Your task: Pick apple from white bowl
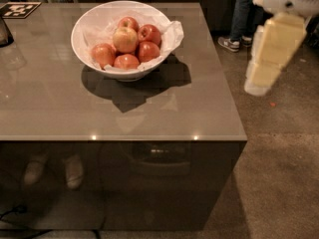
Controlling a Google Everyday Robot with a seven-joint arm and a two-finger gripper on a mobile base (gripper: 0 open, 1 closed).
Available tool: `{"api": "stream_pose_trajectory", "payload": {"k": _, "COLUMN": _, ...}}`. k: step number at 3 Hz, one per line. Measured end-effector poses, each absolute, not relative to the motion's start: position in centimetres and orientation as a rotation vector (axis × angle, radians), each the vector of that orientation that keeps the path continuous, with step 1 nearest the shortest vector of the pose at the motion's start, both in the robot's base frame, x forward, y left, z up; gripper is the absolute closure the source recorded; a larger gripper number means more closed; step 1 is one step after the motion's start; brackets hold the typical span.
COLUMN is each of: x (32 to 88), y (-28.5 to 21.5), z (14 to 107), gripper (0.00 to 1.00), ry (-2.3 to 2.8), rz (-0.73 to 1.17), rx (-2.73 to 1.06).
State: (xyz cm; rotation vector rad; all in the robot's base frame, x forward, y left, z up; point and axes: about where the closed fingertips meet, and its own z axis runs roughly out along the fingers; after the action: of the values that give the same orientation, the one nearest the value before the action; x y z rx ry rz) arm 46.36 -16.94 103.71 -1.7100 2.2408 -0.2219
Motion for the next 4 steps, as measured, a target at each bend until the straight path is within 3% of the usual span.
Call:
{"api": "stream_pose_trajectory", "payload": {"k": 1, "x": 50.6, "y": -13.6, "z": 106.5, "gripper": 0.00, "ry": 2.166, "rz": -0.253, "rx": -1.707}}
{"api": "stream_pose_trajectory", "payload": {"k": 4, "x": 55.0, "y": -8.6, "z": 108.2, "gripper": 0.00, "ry": 1.998, "rz": -0.189, "rx": -1.728}}
